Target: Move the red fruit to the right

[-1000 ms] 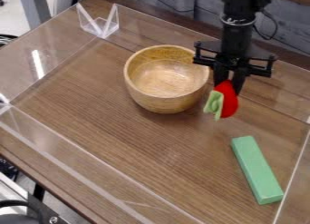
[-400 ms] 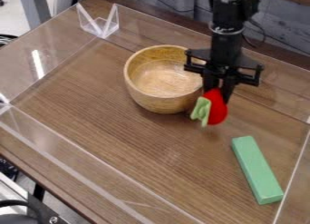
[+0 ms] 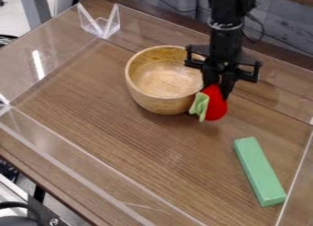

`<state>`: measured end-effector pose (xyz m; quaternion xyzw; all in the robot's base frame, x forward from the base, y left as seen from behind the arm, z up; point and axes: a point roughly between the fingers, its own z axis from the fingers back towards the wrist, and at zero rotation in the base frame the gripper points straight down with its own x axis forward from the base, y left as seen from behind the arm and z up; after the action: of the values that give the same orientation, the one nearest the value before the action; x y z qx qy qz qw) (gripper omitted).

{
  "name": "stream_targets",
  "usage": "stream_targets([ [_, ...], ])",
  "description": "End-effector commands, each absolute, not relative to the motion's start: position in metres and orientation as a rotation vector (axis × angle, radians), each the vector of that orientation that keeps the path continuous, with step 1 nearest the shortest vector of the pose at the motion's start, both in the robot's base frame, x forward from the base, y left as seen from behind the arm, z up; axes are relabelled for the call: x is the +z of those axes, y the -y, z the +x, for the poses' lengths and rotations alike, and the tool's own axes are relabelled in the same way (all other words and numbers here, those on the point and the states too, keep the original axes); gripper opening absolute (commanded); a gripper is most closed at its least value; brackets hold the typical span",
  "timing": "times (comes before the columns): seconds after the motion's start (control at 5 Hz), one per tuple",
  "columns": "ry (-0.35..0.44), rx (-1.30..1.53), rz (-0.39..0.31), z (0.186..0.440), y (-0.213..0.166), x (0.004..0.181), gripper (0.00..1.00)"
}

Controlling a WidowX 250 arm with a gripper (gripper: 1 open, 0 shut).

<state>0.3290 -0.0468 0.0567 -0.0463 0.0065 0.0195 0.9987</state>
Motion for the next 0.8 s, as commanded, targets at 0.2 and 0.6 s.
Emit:
stream_targets([
  [0.2,0.044,-0.054,-0.116,0.345,0.073,0.079,0.0],
  [0.6,0.03,-0.026,-0.124,0.348,0.072,0.075,0.0],
])
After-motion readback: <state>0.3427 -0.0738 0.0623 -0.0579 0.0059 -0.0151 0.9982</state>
